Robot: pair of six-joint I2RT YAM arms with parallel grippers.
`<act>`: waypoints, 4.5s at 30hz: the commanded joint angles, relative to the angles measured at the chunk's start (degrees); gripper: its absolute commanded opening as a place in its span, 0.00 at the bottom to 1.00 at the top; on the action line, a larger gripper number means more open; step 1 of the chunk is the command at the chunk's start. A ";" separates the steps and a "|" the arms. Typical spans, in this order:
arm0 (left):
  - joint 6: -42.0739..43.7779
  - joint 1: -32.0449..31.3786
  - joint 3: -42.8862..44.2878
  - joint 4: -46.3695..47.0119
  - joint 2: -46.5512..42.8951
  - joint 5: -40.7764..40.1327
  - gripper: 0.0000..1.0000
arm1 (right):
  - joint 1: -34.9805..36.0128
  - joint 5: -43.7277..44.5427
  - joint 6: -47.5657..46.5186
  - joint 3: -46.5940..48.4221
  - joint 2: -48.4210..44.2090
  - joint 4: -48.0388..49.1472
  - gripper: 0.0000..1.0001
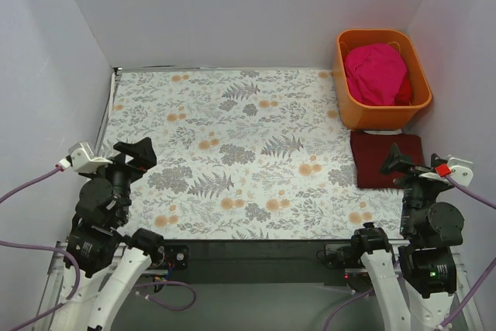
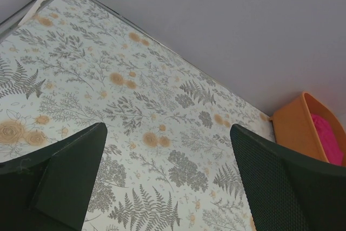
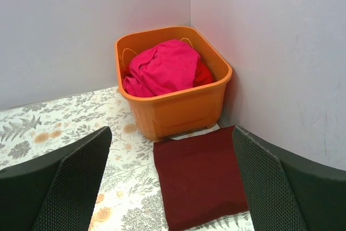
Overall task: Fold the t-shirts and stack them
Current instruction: Grab the tshirt from the pile, then move the tshirt to the center of the board, then flatten the tshirt out
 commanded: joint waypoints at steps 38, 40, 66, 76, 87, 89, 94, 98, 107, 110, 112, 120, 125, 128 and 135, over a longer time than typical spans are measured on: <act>-2.72 -0.18 -13.89 7.43 16.56 16.22 0.98 | -13.46 -30.15 2.01 55.05 104.71 13.22 0.59; -2.72 -0.19 -13.72 7.43 17.09 16.31 0.98 | -13.46 -31.73 2.19 55.66 106.66 14.18 0.58; -2.54 -0.19 -13.98 7.79 16.82 16.58 0.98 | -12.67 -26.72 -4.31 52.68 86.64 20.95 0.01; -2.54 -0.19 -14.07 7.70 15.24 16.75 0.98 | -8.98 -37.52 -4.05 53.64 79.08 17.88 0.01; -2.63 -0.18 -14.15 7.70 13.57 16.93 0.98 | 15.00 -34.03 -0.28 54.71 73.27 16.64 0.01; -2.72 -0.19 -14.16 7.70 13.40 16.84 0.98 | 19.13 -32.45 1.04 52.61 73.09 17.96 0.01; -2.89 -0.19 -14.16 7.26 12.87 16.32 0.98 | 30.91 -27.96 7.11 45.40 77.11 21.31 0.60; -3.24 -0.19 -14.16 6.47 12.43 15.26 0.98 | 33.56 -28.14 7.55 44.34 81.43 16.41 0.74; -3.95 -0.10 -14.34 7.17 16.29 16.83 0.98 | 30.94 -20.13 2.81 28.00 78.11 8.74 0.69; -3.94 -0.18 -12.93 5.60 22.08 22.61 0.98 | 29.00 -23.29 2.72 19.66 76.17 8.82 0.68; -5.00 -0.19 -11.70 4.63 26.90 26.14 0.98 | 28.64 -24.62 2.37 15.34 75.73 8.91 0.68; -10.80 -0.19 -10.90 1.72 39.23 21.95 0.87 | 28.20 -29.44 1.32 8.83 75.46 10.58 0.64; -11.95 2.09 -9.24 4.96 43.27 17.81 0.78 | 28.29 -33.13 0.44 7.51 75.90 10.76 0.60; -10.54 2.80 -6.44 7.07 49.06 17.20 0.75 | 28.46 -36.39 0.35 7.85 77.83 10.93 0.56; -5.36 7.02 -0.45 9.28 62.25 18.33 0.62 | 28.38 -33.41 1.22 9.09 84.06 9.71 0.56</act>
